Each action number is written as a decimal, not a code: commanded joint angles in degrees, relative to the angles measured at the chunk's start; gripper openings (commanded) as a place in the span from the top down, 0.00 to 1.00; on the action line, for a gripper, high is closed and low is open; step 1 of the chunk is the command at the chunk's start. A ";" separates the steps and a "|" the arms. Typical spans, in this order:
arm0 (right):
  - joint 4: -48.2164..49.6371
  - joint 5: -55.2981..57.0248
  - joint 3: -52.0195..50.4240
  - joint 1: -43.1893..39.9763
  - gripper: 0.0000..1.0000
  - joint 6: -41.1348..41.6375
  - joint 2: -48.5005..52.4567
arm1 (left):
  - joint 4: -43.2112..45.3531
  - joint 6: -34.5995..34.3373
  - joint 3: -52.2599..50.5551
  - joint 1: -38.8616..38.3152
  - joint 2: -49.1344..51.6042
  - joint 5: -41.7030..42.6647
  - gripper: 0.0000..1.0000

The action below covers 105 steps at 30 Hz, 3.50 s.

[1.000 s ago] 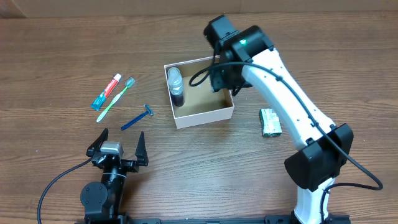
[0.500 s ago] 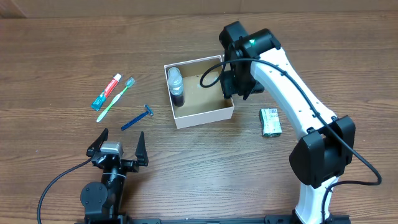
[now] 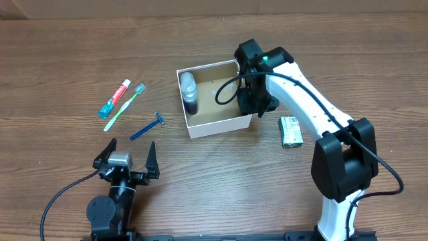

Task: Pack container
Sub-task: 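Raise the right gripper out of the box, then move the right gripper down onto the green soap package and grasp it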

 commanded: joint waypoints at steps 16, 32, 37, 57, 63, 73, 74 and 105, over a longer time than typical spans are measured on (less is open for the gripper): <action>1.29 -1.88 -0.61 0.66 0.89 12.39 0.07 | 0.04 1.27 -0.20 0.39 -0.50 0.46 0.00; 1.88 -2.27 -0.61 4.13 0.95 18.99 0.07 | 0.04 1.27 -0.20 0.39 -0.50 0.46 0.00; 1.60 -2.27 0.17 3.87 0.55 17.11 0.04 | 0.04 1.27 -0.20 0.39 -0.50 0.46 0.00; -24.39 0.42 24.92 -5.55 0.23 8.09 -1.81 | 0.04 1.27 -0.20 0.39 -0.50 0.46 0.00; -23.56 0.76 17.99 -10.51 0.14 4.94 -4.33 | 0.04 1.27 -0.20 0.39 -0.50 0.46 0.00; 1.14 -0.55 -16.61 -16.09 0.08 0.66 -11.69 | 0.04 1.27 -0.20 0.39 -0.50 0.48 0.00; 3.56 -0.85 -19.04 -16.09 0.08 -0.81 -11.69 | 0.04 1.27 -0.20 0.39 -0.50 0.48 0.00; 24.26 1.22 -34.77 -16.09 0.47 -0.83 -11.67 | 0.04 1.27 -0.20 0.39 -0.50 0.46 0.00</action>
